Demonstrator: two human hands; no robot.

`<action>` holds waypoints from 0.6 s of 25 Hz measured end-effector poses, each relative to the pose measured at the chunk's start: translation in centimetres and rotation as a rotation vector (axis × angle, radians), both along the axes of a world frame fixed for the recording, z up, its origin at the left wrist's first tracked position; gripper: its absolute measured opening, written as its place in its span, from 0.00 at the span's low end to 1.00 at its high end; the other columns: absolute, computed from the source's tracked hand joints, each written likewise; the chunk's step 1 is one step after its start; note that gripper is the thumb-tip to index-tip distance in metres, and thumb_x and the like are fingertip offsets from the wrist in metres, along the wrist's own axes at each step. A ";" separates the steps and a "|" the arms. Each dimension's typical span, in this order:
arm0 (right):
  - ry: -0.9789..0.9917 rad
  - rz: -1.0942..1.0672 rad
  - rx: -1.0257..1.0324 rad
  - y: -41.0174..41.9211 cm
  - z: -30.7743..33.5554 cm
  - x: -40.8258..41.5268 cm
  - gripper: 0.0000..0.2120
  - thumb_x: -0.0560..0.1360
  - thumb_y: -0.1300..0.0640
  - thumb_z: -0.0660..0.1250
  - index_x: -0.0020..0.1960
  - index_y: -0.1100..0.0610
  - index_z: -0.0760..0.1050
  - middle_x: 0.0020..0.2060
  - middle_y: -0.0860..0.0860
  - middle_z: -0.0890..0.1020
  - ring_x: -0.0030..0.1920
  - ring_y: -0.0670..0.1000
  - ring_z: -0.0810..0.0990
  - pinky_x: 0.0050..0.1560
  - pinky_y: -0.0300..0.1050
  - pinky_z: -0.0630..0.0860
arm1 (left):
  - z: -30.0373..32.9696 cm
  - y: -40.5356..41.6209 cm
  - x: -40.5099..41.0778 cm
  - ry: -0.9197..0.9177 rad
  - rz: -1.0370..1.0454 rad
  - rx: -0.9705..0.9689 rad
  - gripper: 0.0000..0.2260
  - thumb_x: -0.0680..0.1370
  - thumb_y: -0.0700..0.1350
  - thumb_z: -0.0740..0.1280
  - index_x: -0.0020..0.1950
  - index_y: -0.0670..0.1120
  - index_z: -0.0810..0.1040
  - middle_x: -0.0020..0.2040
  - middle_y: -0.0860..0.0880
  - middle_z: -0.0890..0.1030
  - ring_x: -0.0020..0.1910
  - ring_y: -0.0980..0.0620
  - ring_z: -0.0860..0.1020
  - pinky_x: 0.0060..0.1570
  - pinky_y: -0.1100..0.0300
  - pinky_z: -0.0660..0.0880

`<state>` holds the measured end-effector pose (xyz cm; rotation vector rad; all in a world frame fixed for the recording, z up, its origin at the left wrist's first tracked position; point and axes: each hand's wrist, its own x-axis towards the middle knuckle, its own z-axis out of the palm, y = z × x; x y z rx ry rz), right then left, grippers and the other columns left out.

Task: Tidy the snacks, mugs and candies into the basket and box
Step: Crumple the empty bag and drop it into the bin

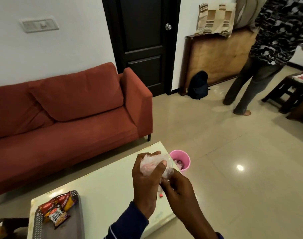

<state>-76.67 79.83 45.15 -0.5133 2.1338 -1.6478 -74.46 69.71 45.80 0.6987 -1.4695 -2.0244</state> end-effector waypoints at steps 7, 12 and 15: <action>-0.286 -0.020 -0.091 0.4 -0.5 -5.5 0.22 0.71 0.52 0.76 0.62 0.43 0.75 0.58 0.44 0.81 0.51 0.50 0.85 0.45 0.51 0.84 | -2.5 -1.2 -6.2 -0.069 -0.061 0.049 0.14 0.62 0.53 0.77 0.44 0.64 0.79 0.41 0.59 0.82 0.44 0.57 0.83 0.36 0.58 0.80; -0.172 0.034 -0.041 2.0 -1.9 -10.1 0.14 0.73 0.46 0.73 0.57 0.47 0.81 0.50 0.47 0.86 0.53 0.48 0.84 0.54 0.49 0.81 | -4.1 -0.3 -10.4 -0.109 -0.232 0.285 0.25 0.60 0.54 0.78 0.55 0.52 0.79 0.51 0.43 0.82 0.53 0.40 0.82 0.49 0.43 0.80; -0.136 0.084 0.043 3.5 -3.4 -14.7 0.19 0.72 0.47 0.74 0.61 0.37 0.76 0.53 0.35 0.83 0.54 0.38 0.81 0.50 0.33 0.77 | -5.2 1.4 -13.5 -0.190 -0.226 0.365 0.37 0.60 0.56 0.78 0.65 0.47 0.73 0.59 0.38 0.79 0.58 0.37 0.79 0.52 0.43 0.79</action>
